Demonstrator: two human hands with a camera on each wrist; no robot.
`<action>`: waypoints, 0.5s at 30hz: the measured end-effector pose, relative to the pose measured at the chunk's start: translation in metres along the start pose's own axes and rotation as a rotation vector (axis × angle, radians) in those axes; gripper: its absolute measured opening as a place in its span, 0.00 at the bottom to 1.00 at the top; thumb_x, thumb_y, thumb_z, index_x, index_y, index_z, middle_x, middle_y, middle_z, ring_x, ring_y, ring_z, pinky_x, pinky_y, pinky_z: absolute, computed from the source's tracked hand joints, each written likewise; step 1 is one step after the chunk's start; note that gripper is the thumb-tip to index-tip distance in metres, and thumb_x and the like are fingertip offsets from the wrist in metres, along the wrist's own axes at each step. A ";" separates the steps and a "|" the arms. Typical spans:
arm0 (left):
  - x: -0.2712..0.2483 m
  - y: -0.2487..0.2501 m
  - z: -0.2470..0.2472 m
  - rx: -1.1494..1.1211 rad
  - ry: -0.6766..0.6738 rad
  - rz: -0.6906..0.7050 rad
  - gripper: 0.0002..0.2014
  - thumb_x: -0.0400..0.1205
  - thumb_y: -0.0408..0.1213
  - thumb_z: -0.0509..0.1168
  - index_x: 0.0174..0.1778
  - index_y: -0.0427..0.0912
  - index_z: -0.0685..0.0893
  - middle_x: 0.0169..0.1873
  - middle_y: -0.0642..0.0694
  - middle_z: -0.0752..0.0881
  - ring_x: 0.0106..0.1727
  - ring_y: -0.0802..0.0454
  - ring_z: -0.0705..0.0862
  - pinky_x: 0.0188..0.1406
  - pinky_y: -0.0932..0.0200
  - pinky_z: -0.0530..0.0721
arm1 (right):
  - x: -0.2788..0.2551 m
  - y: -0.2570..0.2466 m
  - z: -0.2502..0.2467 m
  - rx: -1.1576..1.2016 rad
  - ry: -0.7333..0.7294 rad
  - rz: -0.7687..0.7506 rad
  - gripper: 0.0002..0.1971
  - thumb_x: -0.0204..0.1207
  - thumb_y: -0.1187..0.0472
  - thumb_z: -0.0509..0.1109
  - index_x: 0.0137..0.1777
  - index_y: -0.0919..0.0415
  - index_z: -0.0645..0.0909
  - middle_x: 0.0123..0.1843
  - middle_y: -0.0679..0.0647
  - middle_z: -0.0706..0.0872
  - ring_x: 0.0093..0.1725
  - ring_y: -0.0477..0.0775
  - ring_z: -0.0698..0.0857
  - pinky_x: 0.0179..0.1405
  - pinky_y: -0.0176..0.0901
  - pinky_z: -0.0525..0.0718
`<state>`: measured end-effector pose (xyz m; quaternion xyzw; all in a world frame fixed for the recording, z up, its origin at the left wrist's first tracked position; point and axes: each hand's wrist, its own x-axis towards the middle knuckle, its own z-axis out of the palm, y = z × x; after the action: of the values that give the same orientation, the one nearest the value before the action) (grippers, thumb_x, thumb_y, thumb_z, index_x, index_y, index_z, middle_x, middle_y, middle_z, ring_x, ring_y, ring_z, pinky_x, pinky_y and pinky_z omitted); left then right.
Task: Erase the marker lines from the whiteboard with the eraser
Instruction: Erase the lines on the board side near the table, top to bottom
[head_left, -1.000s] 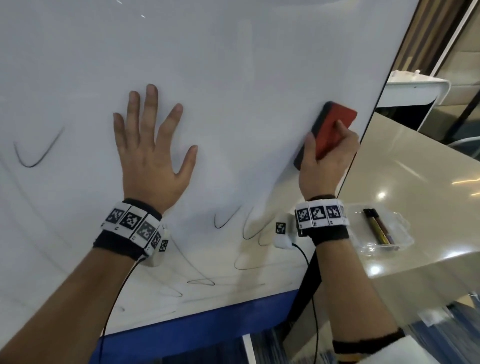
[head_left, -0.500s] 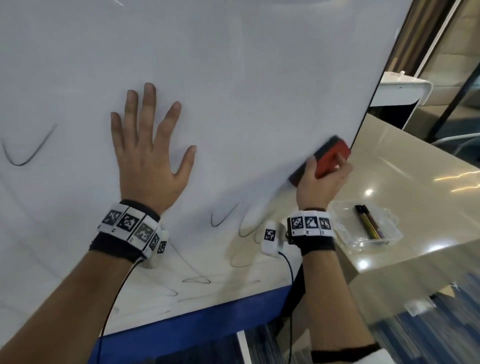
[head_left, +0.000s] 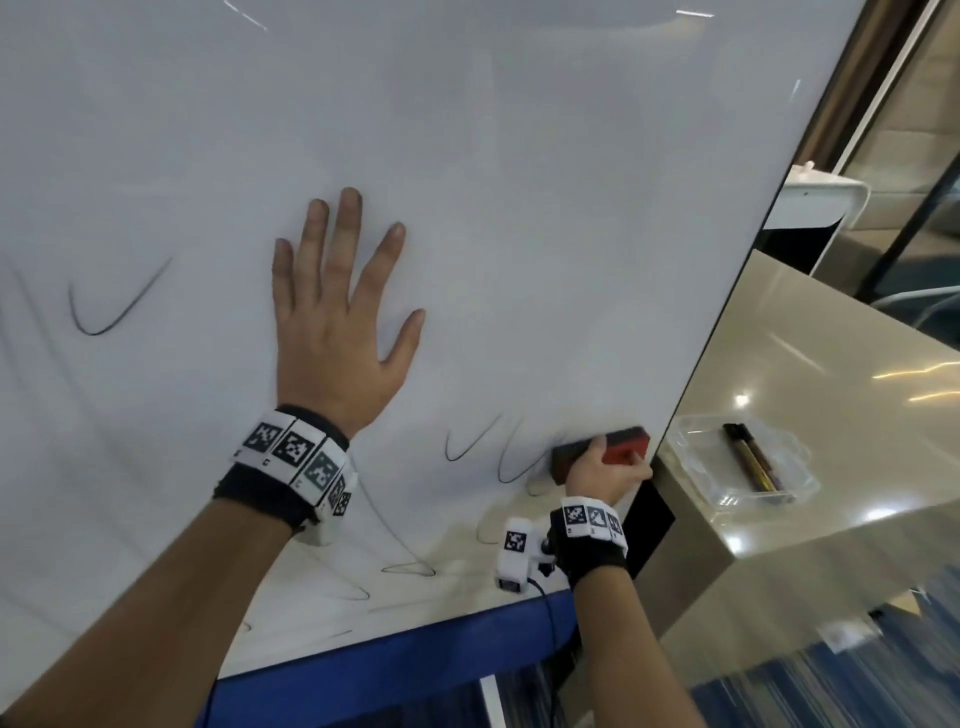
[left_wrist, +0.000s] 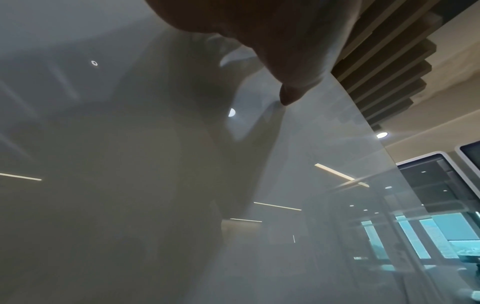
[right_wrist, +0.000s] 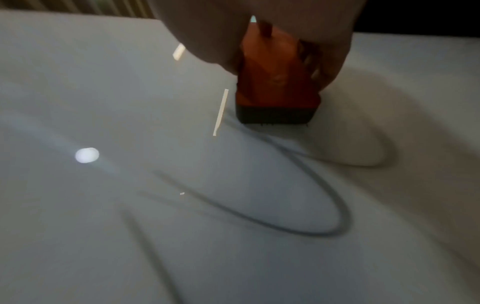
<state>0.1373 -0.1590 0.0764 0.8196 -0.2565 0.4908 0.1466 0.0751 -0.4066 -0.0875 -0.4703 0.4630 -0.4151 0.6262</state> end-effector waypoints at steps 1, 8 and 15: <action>0.000 0.000 0.001 -0.007 -0.002 -0.001 0.33 0.88 0.54 0.63 0.88 0.48 0.63 0.89 0.37 0.56 0.90 0.35 0.53 0.89 0.34 0.47 | -0.003 -0.016 0.006 0.019 -0.012 -0.084 0.27 0.83 0.61 0.72 0.76 0.67 0.66 0.72 0.69 0.75 0.67 0.69 0.81 0.64 0.50 0.80; -0.001 0.000 -0.003 -0.020 -0.032 0.003 0.34 0.88 0.53 0.63 0.89 0.48 0.62 0.89 0.37 0.55 0.90 0.35 0.52 0.89 0.35 0.46 | -0.001 -0.031 0.009 -0.031 -0.209 -0.547 0.28 0.76 0.53 0.76 0.73 0.56 0.70 0.68 0.59 0.77 0.65 0.59 0.82 0.67 0.51 0.84; -0.002 -0.005 -0.012 -0.001 -0.085 0.032 0.35 0.87 0.52 0.64 0.89 0.49 0.62 0.89 0.37 0.55 0.90 0.36 0.51 0.89 0.36 0.47 | -0.009 -0.002 0.010 -0.049 0.061 0.120 0.26 0.84 0.59 0.69 0.77 0.68 0.64 0.73 0.75 0.76 0.66 0.74 0.82 0.62 0.56 0.80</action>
<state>0.1308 -0.1486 0.0806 0.8355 -0.2756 0.4577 0.1283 0.0824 -0.3965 -0.0823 -0.4439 0.5192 -0.3795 0.6240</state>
